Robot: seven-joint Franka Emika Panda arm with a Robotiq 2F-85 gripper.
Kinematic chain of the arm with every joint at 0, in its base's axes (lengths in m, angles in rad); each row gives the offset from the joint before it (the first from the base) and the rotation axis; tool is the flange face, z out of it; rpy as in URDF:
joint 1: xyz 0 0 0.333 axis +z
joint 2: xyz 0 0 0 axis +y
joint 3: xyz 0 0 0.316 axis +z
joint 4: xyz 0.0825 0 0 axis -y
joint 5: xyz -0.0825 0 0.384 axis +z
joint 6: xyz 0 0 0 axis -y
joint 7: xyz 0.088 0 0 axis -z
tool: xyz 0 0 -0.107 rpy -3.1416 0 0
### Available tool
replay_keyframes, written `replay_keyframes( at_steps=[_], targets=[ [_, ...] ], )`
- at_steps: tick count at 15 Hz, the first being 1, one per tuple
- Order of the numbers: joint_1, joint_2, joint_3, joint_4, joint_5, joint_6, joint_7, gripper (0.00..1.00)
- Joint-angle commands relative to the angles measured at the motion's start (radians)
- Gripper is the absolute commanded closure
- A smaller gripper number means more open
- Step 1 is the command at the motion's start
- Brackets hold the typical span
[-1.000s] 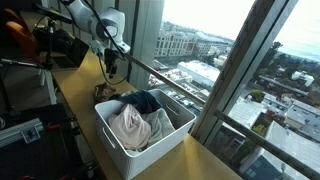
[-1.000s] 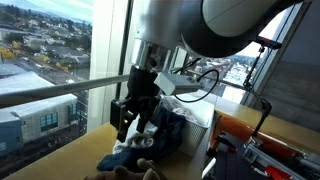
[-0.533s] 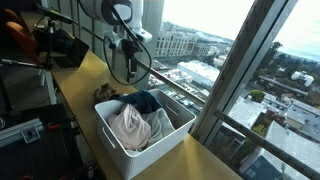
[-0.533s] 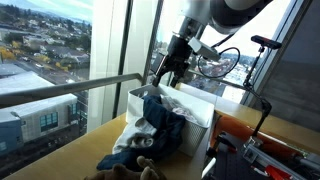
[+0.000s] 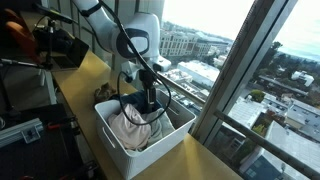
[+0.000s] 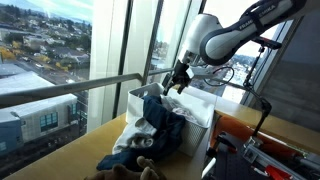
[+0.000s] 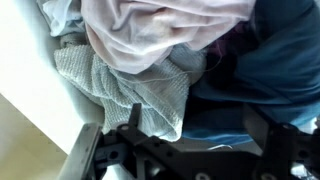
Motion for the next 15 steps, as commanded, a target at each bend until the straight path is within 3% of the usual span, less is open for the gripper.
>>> replay_keyframes(
  at_steps=[1, 5, 9, 10, 12, 15],
  targets=[
    [0.034, 0.173, -0.049, 0.085, -0.024, 0.063, 0.049, 0.00],
    [0.059, 0.310, -0.104, 0.134, -0.003, 0.102, 0.049, 0.00],
    [0.063, 0.367, -0.138, 0.126, 0.021, 0.126, 0.030, 0.00],
    [0.061, 0.360, -0.139, 0.112, 0.029, 0.124, 0.028, 0.25],
    [0.053, 0.339, -0.132, 0.081, 0.044, 0.126, 0.015, 0.34],
    [0.051, 0.289, -0.122, 0.028, 0.066, 0.121, 0.004, 0.56]
  ],
)
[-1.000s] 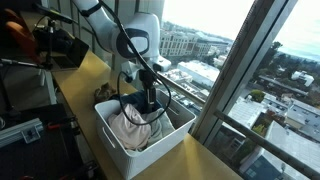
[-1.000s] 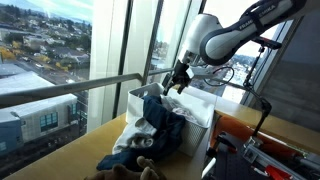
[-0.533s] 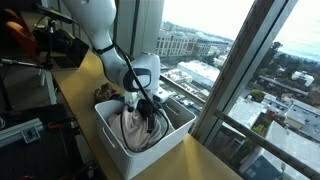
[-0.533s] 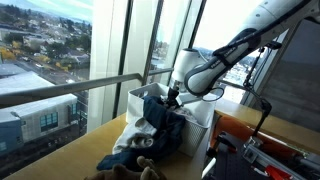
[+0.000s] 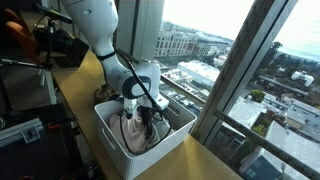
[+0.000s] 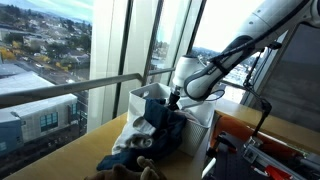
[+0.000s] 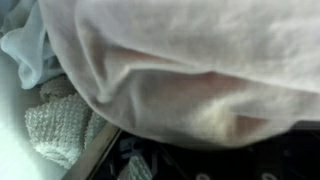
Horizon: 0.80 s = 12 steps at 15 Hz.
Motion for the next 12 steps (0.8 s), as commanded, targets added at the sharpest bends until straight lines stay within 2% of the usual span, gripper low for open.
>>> replay_keyframes(
  at_steps=[1, 6, 7, 12],
  targets=[
    [0.001, -0.073, -0.004, -0.093, 0.040, 0.004, -0.036, 0.64],
    [-0.008, -0.237, 0.010, -0.147, 0.067, -0.054, -0.076, 0.99],
    [-0.011, -0.277, 0.015, -0.152, 0.071, -0.072, -0.084, 0.94],
    [-0.015, -0.482, 0.067, -0.136, 0.089, -0.143, -0.113, 0.94]
  ],
)
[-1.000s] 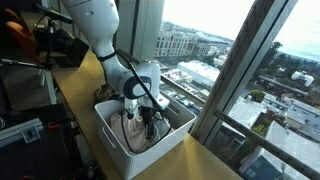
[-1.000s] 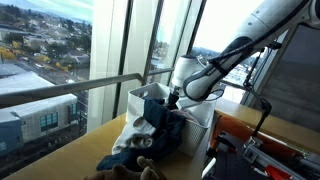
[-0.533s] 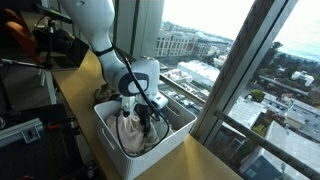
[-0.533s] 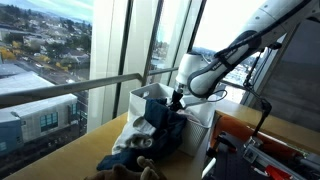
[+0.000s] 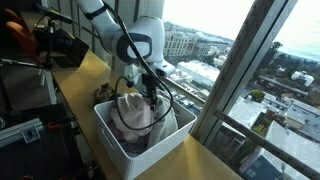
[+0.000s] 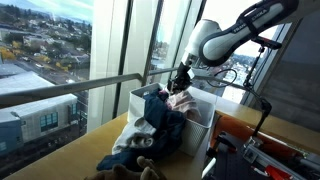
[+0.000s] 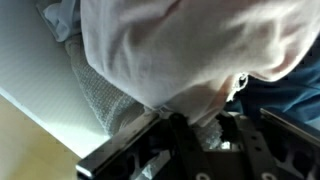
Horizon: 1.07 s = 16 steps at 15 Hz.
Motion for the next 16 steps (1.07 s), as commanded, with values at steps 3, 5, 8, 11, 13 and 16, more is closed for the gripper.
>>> replay_keyframes(
  at_steps=[3, 5, 8, 11, 13, 16],
  targets=[
    [-0.006, -0.261, 0.098, -0.009, 0.044, -0.100, -0.043, 0.94],
    [0.008, -0.337, 0.141, -0.017, 0.021, -0.113, -0.023, 0.94],
    [0.032, -0.431, 0.225, -0.030, -0.022, -0.103, -0.027, 0.94],
    [0.065, -0.495, 0.318, -0.012, -0.038, -0.114, -0.032, 0.94],
    [0.090, -0.524, 0.380, 0.014, -0.042, -0.127, -0.031, 0.94],
    [0.130, -0.555, 0.473, 0.059, -0.044, -0.154, -0.024, 0.94]
  ],
)
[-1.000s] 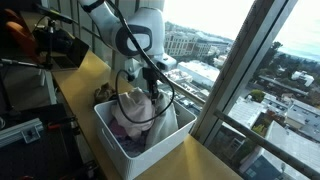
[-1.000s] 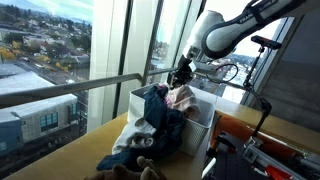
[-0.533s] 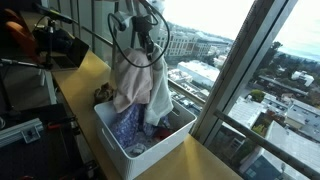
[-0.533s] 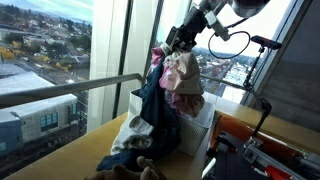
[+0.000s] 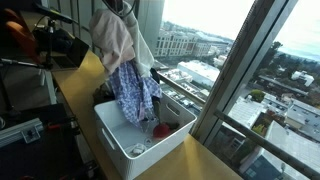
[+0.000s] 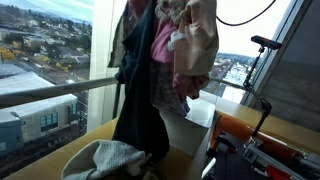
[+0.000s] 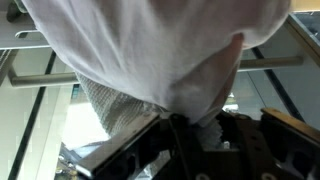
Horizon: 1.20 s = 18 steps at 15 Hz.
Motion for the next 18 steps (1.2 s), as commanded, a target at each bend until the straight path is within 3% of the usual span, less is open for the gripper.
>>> replay_keyframes(
  at_steps=[1, 6, 12, 15, 18],
  targets=[
    [0.038, -0.041, 0.102, 0.078, -0.022, -0.063, 0.009, 0.94],
    [0.082, -0.012, 0.260, 0.247, -0.083, -0.154, 0.083, 0.94],
    [0.086, 0.174, 0.443, 0.556, -0.268, -0.406, 0.290, 0.94],
    [0.109, 0.296, 0.428, 0.665, -0.353, -0.476, 0.321, 0.94],
    [0.137, 0.381, 0.332, 0.711, -0.368, -0.470, 0.295, 0.94]
  ],
)
